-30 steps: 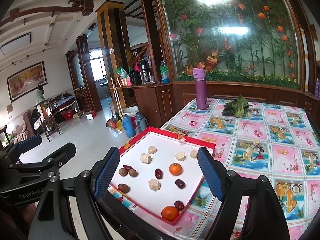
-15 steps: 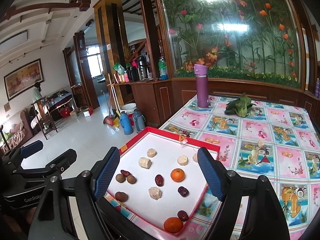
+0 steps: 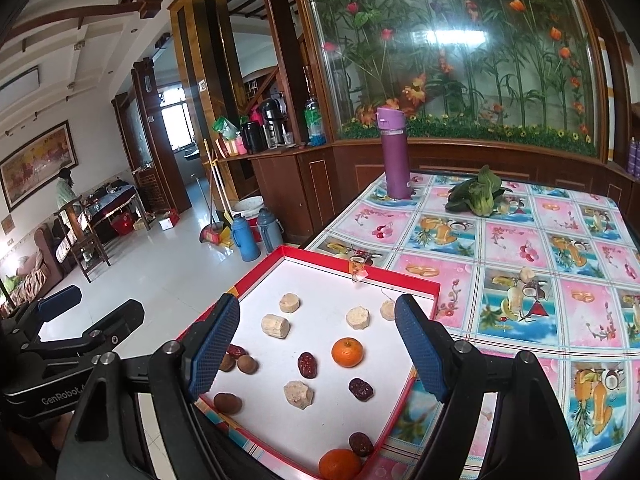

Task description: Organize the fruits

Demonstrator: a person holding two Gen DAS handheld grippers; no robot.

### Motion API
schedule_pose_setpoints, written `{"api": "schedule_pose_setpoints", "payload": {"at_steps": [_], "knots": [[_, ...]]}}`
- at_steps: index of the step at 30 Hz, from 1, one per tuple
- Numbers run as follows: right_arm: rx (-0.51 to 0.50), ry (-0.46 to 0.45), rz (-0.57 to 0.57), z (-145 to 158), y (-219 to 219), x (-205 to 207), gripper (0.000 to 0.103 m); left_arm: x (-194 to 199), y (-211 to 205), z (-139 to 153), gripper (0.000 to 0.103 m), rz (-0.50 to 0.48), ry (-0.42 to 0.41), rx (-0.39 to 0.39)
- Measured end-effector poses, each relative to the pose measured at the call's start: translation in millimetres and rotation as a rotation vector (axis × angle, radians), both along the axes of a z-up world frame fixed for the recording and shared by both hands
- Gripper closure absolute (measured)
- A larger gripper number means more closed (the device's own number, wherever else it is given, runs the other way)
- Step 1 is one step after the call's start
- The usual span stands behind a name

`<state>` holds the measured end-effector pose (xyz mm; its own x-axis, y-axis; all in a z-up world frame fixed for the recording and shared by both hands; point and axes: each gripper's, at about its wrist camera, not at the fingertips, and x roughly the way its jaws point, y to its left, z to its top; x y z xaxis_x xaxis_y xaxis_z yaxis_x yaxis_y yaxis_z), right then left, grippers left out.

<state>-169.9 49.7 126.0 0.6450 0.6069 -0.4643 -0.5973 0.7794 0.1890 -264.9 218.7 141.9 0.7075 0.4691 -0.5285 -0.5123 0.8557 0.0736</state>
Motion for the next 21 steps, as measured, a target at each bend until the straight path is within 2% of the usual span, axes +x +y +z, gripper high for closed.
{"api": "schedule_pose_setpoints", "payload": {"at_steps": [12,21], "knots": [[-0.013,0.017,-0.019,-8.3,1.4,10.0,0.023,17.1,7.9,-8.1,0.0,-0.001,0.015,-0.022],[-0.025,0.023,-0.007,-10.9,4.5,6.5,0.023,12.9,11.9,-11.0,0.0,0.009,0.014,-0.036]]}}
